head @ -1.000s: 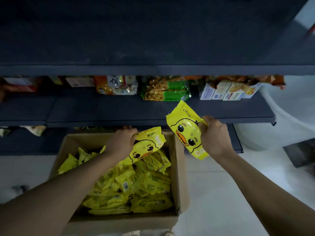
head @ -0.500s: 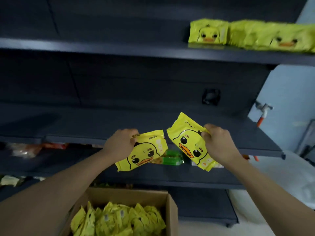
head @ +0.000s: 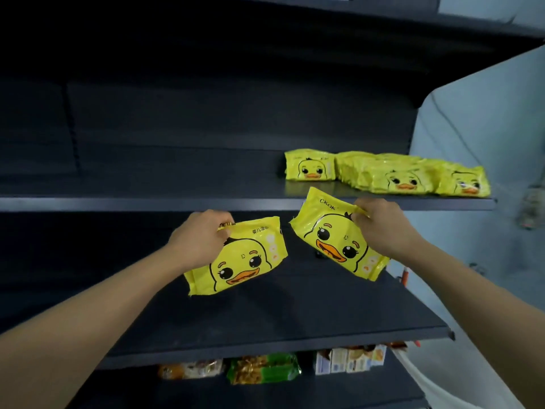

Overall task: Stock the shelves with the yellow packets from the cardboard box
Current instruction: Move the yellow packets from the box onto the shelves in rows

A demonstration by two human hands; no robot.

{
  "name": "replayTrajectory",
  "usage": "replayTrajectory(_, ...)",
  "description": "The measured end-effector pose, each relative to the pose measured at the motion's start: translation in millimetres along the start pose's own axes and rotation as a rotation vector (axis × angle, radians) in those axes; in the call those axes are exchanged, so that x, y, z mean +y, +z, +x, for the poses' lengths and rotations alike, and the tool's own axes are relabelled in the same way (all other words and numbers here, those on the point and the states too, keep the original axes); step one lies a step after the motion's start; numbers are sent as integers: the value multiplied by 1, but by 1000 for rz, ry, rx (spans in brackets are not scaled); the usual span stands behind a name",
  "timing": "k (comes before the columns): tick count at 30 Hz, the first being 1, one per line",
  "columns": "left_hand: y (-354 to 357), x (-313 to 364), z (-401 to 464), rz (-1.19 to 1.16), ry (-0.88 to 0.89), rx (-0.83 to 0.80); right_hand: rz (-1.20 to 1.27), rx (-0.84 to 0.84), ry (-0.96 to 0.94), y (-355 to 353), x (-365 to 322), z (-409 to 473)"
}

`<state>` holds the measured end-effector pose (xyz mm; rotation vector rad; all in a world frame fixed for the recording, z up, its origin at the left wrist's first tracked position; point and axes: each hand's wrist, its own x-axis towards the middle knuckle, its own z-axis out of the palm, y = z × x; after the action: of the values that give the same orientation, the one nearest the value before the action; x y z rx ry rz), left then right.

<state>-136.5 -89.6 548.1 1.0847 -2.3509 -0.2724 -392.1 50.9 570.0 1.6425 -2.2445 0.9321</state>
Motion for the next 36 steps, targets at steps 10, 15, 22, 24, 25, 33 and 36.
replayTrajectory(10,-51,22,78,11,42,71,-75,137,-14,-32,-2,101)
replayTrajectory(15,-51,32,127,22,45,105,-101,86,-43,-18,19,176)
replayTrajectory(22,-39,40,206,89,5,142,-163,-61,-182,19,46,277)
replayTrajectory(24,-34,41,224,104,-6,139,-160,-102,-193,31,54,300)
replayTrajectory(25,-32,42,231,110,-11,133,-164,-128,-203,37,58,310)
replayTrajectory(33,-14,44,270,129,-41,134,-242,-237,-272,74,85,360)
replayTrajectory(36,-5,48,278,133,-45,136,-262,-193,-292,79,92,368)
